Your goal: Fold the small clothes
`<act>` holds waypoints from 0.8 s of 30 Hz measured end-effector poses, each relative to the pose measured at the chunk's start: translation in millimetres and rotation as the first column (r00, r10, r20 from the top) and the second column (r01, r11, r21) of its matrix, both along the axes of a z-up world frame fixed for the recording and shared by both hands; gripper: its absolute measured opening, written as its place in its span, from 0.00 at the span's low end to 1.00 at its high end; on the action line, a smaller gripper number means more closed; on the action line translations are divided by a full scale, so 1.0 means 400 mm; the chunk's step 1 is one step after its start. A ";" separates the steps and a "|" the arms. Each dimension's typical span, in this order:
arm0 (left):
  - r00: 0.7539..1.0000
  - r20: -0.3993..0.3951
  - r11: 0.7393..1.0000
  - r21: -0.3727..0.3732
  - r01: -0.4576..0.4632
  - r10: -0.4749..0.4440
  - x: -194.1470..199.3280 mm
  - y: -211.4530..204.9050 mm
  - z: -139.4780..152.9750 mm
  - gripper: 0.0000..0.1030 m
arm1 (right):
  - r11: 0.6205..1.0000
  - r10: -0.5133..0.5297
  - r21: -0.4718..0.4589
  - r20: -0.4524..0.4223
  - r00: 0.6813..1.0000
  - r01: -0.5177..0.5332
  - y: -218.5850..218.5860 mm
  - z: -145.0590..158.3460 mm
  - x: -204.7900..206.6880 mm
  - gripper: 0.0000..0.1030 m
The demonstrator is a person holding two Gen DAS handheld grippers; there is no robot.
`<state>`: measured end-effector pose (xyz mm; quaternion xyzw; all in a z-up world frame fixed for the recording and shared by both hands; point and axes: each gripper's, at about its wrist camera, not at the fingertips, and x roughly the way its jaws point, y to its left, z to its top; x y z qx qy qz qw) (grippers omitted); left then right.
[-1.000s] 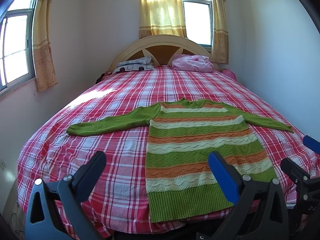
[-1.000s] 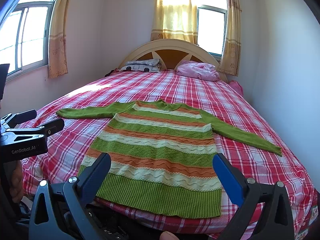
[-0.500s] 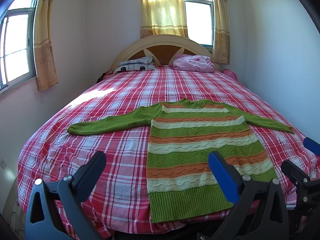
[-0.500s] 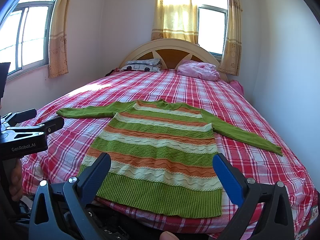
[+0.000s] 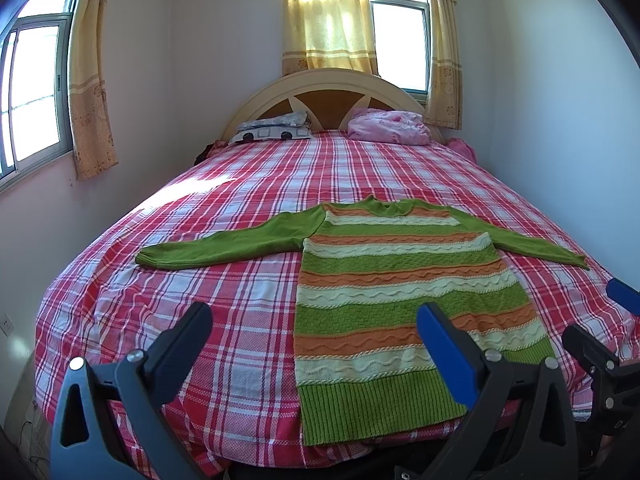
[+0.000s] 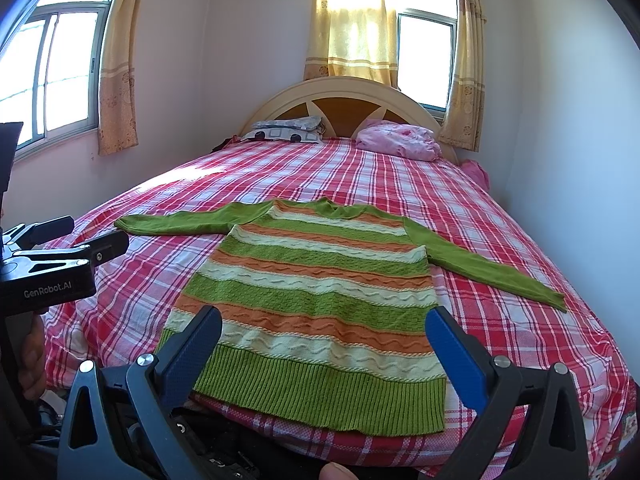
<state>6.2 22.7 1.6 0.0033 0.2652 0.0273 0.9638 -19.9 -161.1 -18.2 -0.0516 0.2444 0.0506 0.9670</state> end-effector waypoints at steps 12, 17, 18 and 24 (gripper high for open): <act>1.000 -0.002 1.000 -0.002 -0.005 0.005 0.002 0.007 -0.002 1.00 | 1.000 0.000 -0.002 -0.001 1.000 0.000 0.008 -0.006 -0.004 0.99; 1.000 -0.007 1.000 -0.004 -0.005 0.005 0.006 0.011 -0.004 1.00 | 1.000 0.004 -0.003 0.001 1.000 -0.004 0.008 -0.007 -0.003 0.99; 1.000 -0.009 1.000 -0.002 -0.005 0.005 0.008 0.011 -0.006 1.00 | 1.000 0.008 -0.003 0.001 1.000 -0.008 0.009 -0.009 -0.003 0.99; 1.000 -0.025 1.000 0.014 -0.002 0.002 0.025 0.002 -0.020 1.00 | 0.999 0.032 0.003 -0.004 0.999 -0.032 0.006 -0.024 0.017 0.99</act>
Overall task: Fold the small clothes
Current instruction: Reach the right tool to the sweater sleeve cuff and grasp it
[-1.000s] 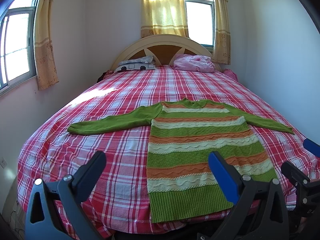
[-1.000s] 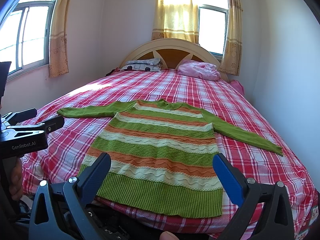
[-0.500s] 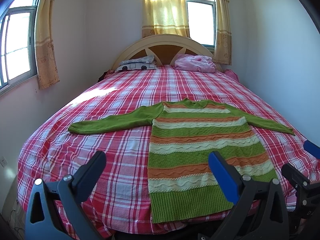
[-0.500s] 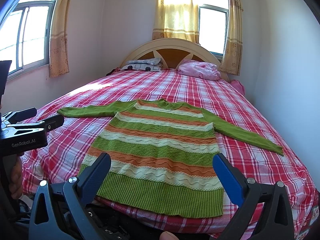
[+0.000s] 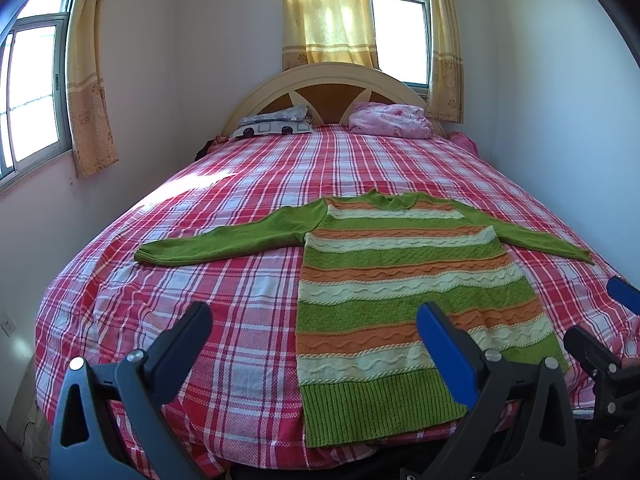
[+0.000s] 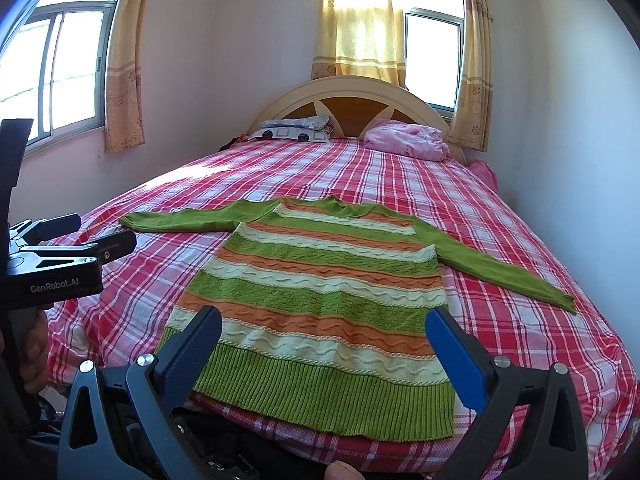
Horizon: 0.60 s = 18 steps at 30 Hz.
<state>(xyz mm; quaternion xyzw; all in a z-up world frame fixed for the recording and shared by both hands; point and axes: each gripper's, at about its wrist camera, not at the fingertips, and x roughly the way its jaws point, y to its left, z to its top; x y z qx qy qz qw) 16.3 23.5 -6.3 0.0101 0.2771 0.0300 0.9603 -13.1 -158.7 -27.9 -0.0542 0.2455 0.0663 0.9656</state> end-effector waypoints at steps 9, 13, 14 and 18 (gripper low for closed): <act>1.000 -0.017 0.999 0.029 0.013 -0.013 0.048 -0.007 -0.017 1.00 | 0.999 -0.013 0.040 -0.058 0.998 0.016 -0.040 -0.042 0.058 0.99; 1.000 -0.010 0.997 0.068 0.029 -0.029 0.094 -0.027 -0.024 1.00 | 0.999 -0.035 0.031 -0.072 0.997 0.037 -0.080 -0.069 0.113 0.99; 0.999 -0.012 0.997 0.074 0.033 -0.032 0.109 -0.033 -0.026 1.00 | 0.998 -0.029 0.049 -0.078 0.997 0.033 -0.095 -0.076 0.126 0.99; 0.999 -0.015 0.993 0.104 0.046 -0.044 0.176 -0.054 -0.042 1.00 | 0.989 -0.029 0.138 -0.141 0.990 0.049 -0.169 -0.118 0.197 0.99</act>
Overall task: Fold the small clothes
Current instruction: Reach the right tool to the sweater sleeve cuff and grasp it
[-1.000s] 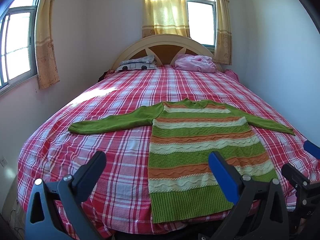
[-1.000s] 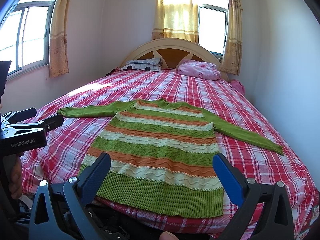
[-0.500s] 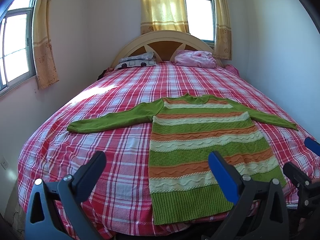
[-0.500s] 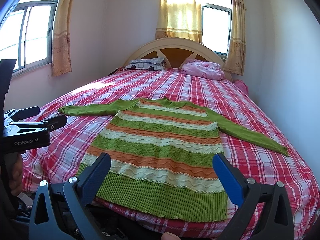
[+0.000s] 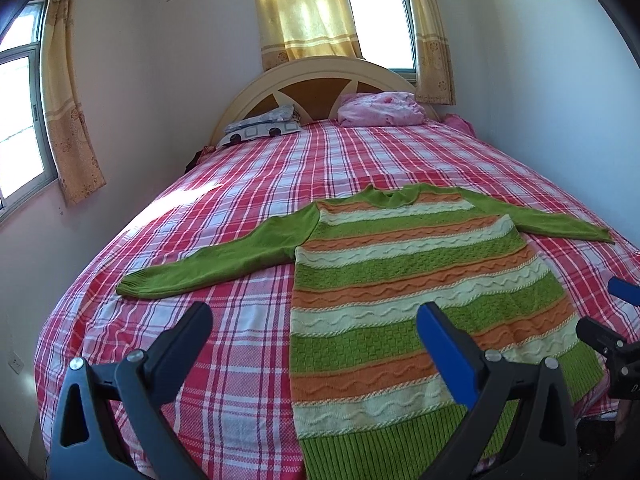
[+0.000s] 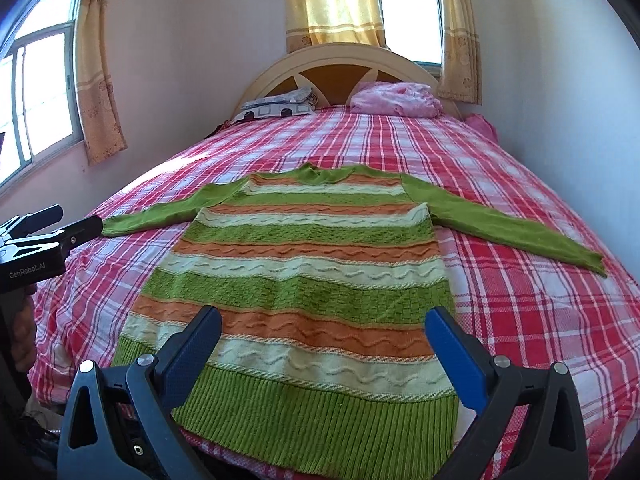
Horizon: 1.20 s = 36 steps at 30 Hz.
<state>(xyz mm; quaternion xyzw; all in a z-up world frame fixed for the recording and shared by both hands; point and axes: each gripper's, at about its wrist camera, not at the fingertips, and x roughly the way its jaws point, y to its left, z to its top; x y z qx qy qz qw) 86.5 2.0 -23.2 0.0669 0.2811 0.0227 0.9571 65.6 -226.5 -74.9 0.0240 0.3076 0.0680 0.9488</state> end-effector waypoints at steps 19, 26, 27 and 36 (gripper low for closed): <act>1.000 -0.021 0.998 0.057 -0.011 0.013 0.367 -0.093 -0.121 1.00 | 0.850 -0.398 0.276 -0.223 0.890 0.449 -0.569 -0.141 0.222 0.55; 0.999 -0.033 0.997 0.077 -0.026 0.029 0.441 -0.120 -0.161 1.00 | 0.648 -0.594 0.405 -0.260 0.761 0.644 -0.796 -0.137 0.194 0.53; 0.999 -0.036 0.997 0.076 -0.028 0.031 0.450 -0.122 -0.167 1.00 | 0.634 -0.608 0.407 -0.263 0.749 0.658 -0.815 -0.136 0.193 0.53; 0.998 -0.038 0.995 0.083 -0.047 0.051 0.508 -0.129 -0.182 1.00 | 0.539 -0.672 0.425 -0.304 0.675 0.727 -0.944 -0.150 0.249 0.53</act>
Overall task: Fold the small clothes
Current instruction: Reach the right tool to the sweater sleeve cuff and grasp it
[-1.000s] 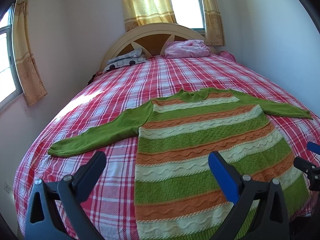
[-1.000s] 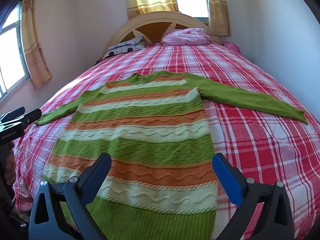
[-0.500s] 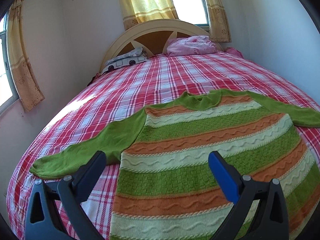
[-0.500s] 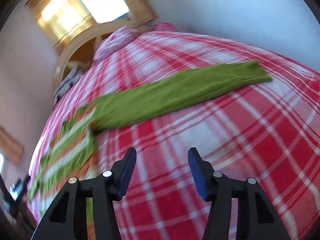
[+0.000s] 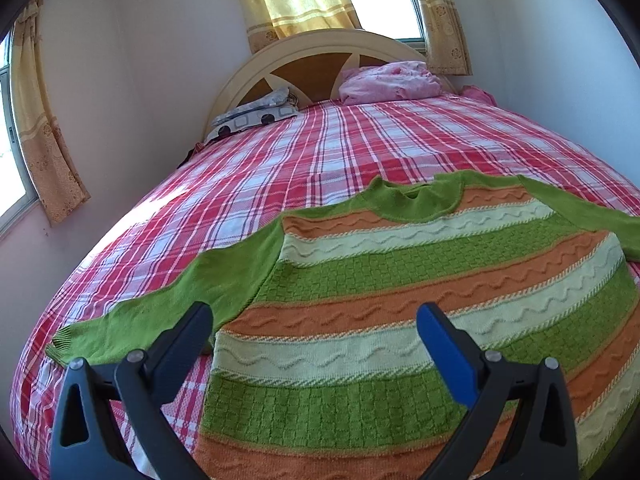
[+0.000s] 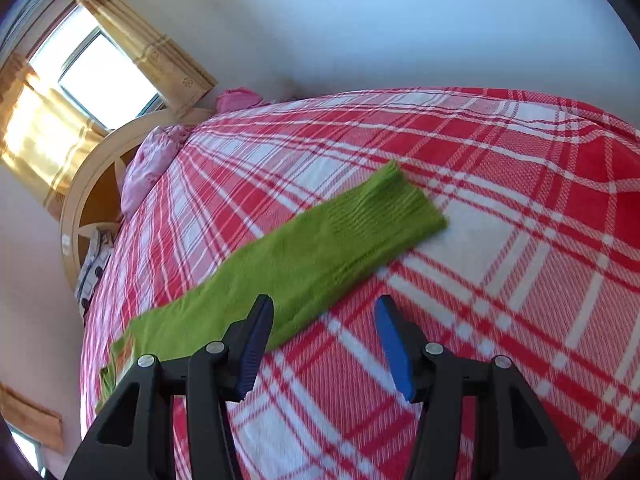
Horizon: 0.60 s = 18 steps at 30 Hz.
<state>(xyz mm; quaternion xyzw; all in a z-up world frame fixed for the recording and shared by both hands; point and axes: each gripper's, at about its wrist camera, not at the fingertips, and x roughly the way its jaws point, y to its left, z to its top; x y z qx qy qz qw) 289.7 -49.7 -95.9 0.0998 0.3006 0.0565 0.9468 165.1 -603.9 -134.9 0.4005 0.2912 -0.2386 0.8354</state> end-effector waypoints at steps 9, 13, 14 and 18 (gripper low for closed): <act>0.999 -0.023 0.998 -0.050 -0.032 0.031 0.014 0.027 -0.011 1.00 | 0.993 -0.093 0.070 0.038 0.995 0.091 -0.100 -0.033 0.044 0.19; 0.999 -0.027 0.997 -0.066 -0.037 0.035 0.008 0.038 -0.011 1.00 | 0.992 -0.078 0.107 0.051 0.996 0.072 -0.128 -0.040 0.056 0.10; 0.999 -0.026 0.997 -0.067 -0.035 0.033 0.005 0.039 -0.010 1.00 | 0.993 -0.067 0.100 0.053 0.996 0.062 -0.127 -0.031 0.060 0.09; 0.999 -0.022 0.997 -0.069 -0.030 0.029 -0.001 0.045 -0.006 1.00 | 0.999 -0.003 0.040 0.092 0.996 -0.001 -0.096 0.029 0.084 0.08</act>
